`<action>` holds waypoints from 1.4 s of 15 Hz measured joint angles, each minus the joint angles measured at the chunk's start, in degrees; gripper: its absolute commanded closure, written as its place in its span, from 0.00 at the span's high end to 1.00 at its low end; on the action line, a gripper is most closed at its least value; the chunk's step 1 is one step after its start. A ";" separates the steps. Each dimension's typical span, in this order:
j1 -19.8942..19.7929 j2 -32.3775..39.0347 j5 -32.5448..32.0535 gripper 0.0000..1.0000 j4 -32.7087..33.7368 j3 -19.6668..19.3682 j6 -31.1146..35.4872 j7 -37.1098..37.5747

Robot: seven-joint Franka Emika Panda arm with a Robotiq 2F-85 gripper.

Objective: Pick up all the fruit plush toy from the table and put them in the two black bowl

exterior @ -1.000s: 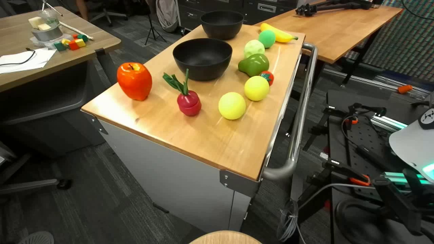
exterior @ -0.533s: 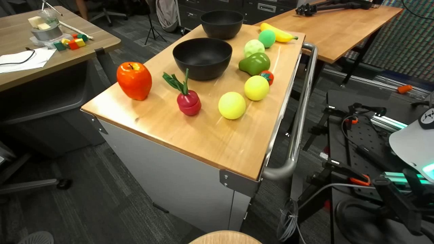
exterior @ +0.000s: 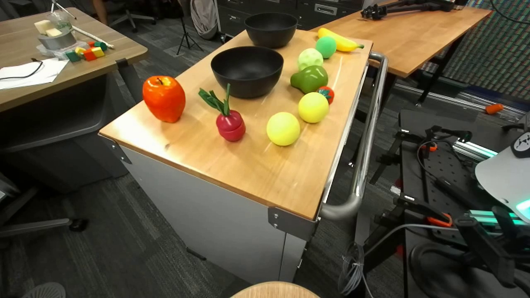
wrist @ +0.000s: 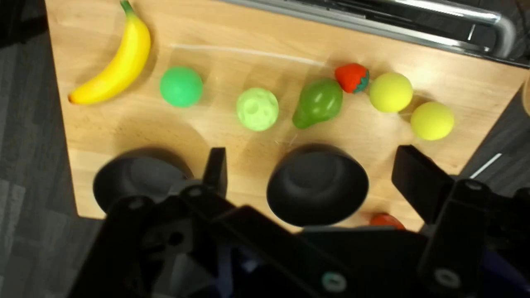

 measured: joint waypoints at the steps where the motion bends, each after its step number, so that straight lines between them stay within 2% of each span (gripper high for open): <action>1: 1.46 2.05 1.29 1.00 2.73 -0.18 0.60 -1.97; 3: 4.07 7.12 4.31 1.00 7.45 -0.56 2.69 -4.82; 5: 4.94 10.85 4.79 1.00 9.91 -0.58 3.12 -5.47; 9: 4.67 12.12 4.98 1.00 10.31 -0.73 3.09 -5.59; 12: 3.84 14.75 10.44 1.00 10.13 -1.11 3.82 -3.29; 16: 2.96 22.31 18.35 1.00 10.29 -1.16 10.55 2.20; 18: 2.44 26.29 18.27 1.00 10.15 -0.25 15.79 7.49; 21: 2.00 32.22 14.98 1.00 10.16 2.25 16.55 16.27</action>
